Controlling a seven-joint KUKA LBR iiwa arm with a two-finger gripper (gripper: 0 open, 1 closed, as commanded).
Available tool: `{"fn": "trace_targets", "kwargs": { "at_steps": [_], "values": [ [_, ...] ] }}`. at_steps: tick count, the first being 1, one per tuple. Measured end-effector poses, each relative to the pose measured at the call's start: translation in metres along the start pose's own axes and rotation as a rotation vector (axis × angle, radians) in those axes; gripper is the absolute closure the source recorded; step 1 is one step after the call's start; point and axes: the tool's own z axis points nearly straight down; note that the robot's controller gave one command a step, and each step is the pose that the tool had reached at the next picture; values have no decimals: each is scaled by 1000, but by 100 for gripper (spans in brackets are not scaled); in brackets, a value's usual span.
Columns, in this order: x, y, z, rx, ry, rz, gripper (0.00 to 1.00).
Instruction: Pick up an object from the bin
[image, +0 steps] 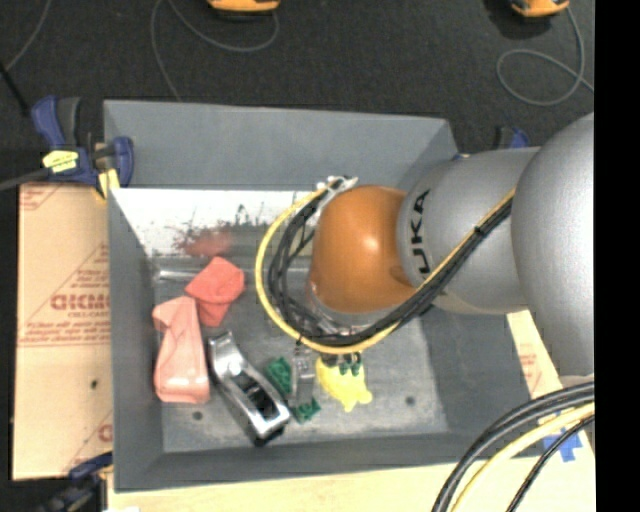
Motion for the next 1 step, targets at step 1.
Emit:
{"fn": "trace_targets", "kwargs": {
  "at_steps": [1],
  "values": [
    [-2, -6, 1, 1, -9, -29, 0]
  ]
}}
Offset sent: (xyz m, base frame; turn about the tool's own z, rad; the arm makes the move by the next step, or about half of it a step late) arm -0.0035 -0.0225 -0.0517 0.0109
